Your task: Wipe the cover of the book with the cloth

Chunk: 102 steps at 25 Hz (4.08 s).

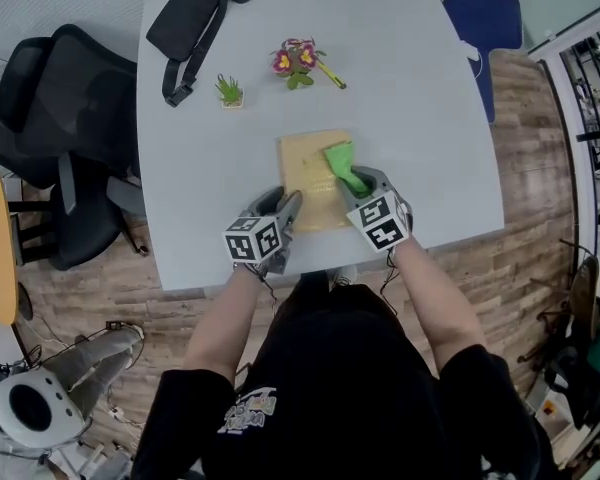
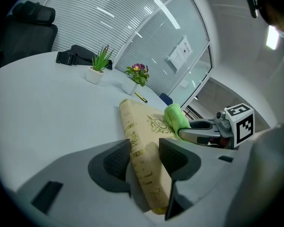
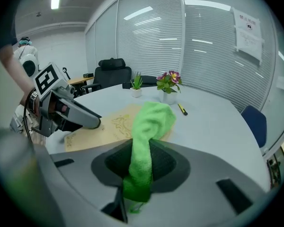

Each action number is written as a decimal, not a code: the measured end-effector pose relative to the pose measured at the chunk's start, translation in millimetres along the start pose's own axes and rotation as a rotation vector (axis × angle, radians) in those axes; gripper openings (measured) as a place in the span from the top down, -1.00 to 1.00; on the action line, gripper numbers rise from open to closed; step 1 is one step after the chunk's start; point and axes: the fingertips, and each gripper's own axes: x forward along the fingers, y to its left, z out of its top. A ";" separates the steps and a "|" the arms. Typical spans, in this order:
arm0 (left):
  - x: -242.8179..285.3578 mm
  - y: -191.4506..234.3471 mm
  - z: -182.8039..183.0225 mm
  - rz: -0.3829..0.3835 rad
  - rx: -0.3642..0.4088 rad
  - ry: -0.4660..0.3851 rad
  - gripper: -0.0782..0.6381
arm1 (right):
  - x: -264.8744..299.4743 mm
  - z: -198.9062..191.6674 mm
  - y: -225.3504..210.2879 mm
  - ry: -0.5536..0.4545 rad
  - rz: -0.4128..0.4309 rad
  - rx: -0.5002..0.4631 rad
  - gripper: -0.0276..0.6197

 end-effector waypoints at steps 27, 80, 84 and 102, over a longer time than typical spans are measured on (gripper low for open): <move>0.1 0.5 0.4 0.005 0.007 -0.005 0.24 | -23.6 -9.2 23.8 0.010 -0.005 0.019 0.62; -1.6 3.8 -0.9 0.055 -0.080 -0.036 0.24 | -53.4 -53.7 29.3 0.016 0.028 0.059 0.62; -6.6 3.8 3.2 0.072 -0.063 -0.038 0.36 | -59.5 -52.8 8.6 0.004 -0.008 0.112 0.62; -99.6 -99.1 103.0 0.130 0.217 -0.360 0.76 | -125.5 55.2 -27.1 -0.347 0.121 0.196 0.62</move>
